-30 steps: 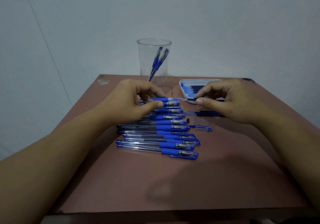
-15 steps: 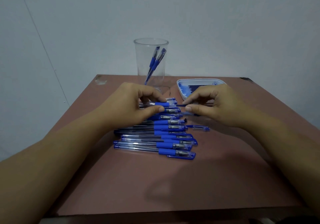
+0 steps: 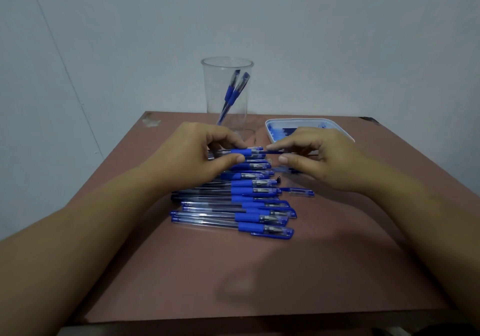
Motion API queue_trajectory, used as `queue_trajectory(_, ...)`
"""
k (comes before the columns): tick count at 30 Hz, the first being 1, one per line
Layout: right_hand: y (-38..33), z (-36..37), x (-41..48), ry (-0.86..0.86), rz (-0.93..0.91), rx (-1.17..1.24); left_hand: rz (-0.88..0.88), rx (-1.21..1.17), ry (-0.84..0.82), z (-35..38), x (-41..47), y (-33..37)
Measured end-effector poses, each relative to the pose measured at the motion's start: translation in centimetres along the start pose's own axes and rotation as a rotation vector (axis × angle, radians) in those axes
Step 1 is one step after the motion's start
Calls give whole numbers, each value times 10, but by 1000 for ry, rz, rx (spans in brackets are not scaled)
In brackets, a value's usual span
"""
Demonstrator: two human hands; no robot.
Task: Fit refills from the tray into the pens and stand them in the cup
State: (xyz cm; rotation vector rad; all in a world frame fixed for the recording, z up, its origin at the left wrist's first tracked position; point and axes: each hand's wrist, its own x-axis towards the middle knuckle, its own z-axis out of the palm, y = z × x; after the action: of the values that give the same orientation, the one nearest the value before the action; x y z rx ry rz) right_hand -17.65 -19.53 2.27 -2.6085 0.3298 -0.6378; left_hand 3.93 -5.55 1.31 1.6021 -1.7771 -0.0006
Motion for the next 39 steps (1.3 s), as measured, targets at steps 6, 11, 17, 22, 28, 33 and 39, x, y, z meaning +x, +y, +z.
queue_trajectory(6,6,-1,-1,117,36,61,13,-23,19,-1,0,0)
queue_trajectory(11,-1,7,1,14,14,46,17,-33,-14,3,-1,2)
queue_trajectory(17,6,-3,-3,-66,108,-42,-13,-26,-10,0,0,-2)
queue_trajectory(22,4,3,0,-186,135,-93,-15,-36,-8,1,0,-1)
queue_trajectory(28,1,1,0,-122,179,-11,-19,-34,-4,1,-1,-1)
queue_trajectory(33,-1,2,1,137,97,221,-18,-27,-3,0,-1,0)
queue_trajectory(39,-10,14,3,156,50,284,-15,-27,-2,1,-1,1)
